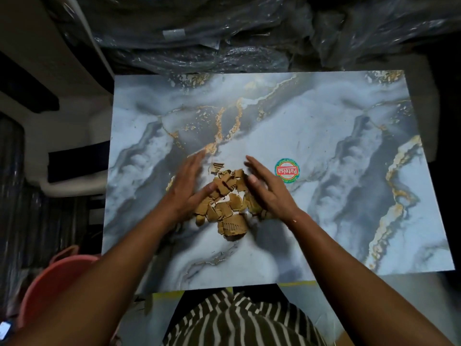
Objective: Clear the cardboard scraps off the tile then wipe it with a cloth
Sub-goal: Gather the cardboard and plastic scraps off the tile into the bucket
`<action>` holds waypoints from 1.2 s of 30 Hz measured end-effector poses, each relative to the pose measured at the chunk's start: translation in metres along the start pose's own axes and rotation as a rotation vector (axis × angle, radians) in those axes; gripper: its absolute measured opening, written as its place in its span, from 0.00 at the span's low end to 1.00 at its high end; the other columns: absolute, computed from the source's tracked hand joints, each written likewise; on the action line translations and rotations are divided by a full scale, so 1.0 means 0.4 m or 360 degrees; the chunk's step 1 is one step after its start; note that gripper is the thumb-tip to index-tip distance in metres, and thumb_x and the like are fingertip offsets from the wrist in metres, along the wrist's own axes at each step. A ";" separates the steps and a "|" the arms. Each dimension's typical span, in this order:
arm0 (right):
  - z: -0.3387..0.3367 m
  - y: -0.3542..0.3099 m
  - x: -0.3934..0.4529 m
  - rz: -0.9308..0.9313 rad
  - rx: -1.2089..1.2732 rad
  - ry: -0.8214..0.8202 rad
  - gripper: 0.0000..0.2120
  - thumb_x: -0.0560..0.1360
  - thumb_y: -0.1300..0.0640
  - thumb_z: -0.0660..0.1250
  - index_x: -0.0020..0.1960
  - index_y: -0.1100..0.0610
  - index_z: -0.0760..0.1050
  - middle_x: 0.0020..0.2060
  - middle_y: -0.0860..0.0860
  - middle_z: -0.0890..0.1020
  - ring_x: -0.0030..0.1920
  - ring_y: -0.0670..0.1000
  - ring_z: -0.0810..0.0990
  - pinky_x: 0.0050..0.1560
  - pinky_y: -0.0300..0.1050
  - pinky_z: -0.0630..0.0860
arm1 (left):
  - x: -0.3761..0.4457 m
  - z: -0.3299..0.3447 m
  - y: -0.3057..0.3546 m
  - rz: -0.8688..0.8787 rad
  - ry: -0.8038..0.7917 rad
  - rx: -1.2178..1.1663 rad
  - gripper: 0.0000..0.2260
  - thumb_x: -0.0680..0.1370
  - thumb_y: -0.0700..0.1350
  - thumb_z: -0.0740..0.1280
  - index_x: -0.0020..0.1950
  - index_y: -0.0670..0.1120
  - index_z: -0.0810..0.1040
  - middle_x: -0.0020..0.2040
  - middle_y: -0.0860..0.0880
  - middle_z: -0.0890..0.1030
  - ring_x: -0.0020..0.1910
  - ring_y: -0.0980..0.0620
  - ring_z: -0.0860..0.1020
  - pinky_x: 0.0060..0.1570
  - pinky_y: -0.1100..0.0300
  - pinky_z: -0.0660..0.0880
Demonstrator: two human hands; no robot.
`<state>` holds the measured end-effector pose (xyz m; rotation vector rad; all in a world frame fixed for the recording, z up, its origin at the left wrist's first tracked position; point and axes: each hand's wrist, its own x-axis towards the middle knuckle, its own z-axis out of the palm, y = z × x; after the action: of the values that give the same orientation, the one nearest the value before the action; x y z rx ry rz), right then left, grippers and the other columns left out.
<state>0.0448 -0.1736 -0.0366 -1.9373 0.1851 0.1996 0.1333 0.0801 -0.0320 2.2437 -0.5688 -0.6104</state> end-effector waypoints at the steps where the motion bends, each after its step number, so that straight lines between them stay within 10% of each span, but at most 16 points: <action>1: -0.027 -0.005 -0.014 0.0002 -0.0013 0.0070 0.27 0.84 0.46 0.62 0.81 0.51 0.65 0.73 0.48 0.76 0.73 0.44 0.74 0.74 0.43 0.69 | -0.016 -0.036 -0.016 -0.0027 0.0002 0.0151 0.46 0.74 0.74 0.61 0.84 0.55 0.48 0.84 0.47 0.54 0.82 0.46 0.53 0.79 0.38 0.53; 5: -0.125 0.029 -0.060 0.0229 -0.0344 0.0253 0.27 0.81 0.42 0.68 0.77 0.47 0.67 0.60 0.49 0.83 0.52 0.47 0.84 0.55 0.43 0.80 | -0.077 -0.137 -0.065 -0.0249 -0.0214 0.0610 0.66 0.57 0.80 0.72 0.82 0.61 0.38 0.83 0.46 0.49 0.81 0.40 0.54 0.75 0.33 0.60; 12: -0.029 0.037 -0.055 0.0246 -0.0780 0.0125 0.31 0.81 0.36 0.55 0.76 0.55 0.67 0.60 0.60 0.73 0.61 0.60 0.73 0.64 0.53 0.72 | -0.090 -0.029 -0.027 -0.0257 -0.0397 0.0725 0.75 0.49 0.71 0.82 0.80 0.64 0.31 0.79 0.44 0.52 0.72 0.35 0.67 0.58 0.39 0.80; 21: 0.099 -0.038 -0.016 0.0228 -0.0700 -0.0142 0.28 0.83 0.36 0.56 0.78 0.49 0.65 0.63 0.57 0.72 0.63 0.60 0.75 0.65 0.58 0.75 | -0.019 0.035 0.071 -0.0099 -0.0482 0.0681 0.76 0.52 0.57 0.87 0.80 0.62 0.31 0.81 0.46 0.44 0.60 0.34 0.79 0.49 0.46 0.81; 29: -0.032 -0.050 -0.145 0.0642 -0.1058 -0.0270 0.75 0.52 0.20 0.75 0.83 0.51 0.40 0.75 0.56 0.58 0.74 0.63 0.63 0.70 0.64 0.72 | -0.002 -0.086 0.076 -0.0333 -0.0426 0.0748 0.79 0.52 0.52 0.89 0.76 0.66 0.25 0.82 0.42 0.35 0.69 0.31 0.73 0.62 0.41 0.78; 36: 0.119 -0.047 -0.181 0.0595 -0.1036 -0.0168 0.87 0.42 0.28 0.84 0.83 0.52 0.32 0.71 0.57 0.57 0.66 0.62 0.66 0.63 0.61 0.77 | 0.093 -0.061 0.115 -0.0049 -0.0628 0.1118 0.81 0.49 0.52 0.89 0.75 0.68 0.23 0.82 0.44 0.32 0.67 0.34 0.74 0.50 0.45 0.82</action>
<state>-0.0241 -0.1201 -0.0204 -2.5146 0.4555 0.6761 0.1671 0.0430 0.0080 2.7956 -1.0786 -0.9975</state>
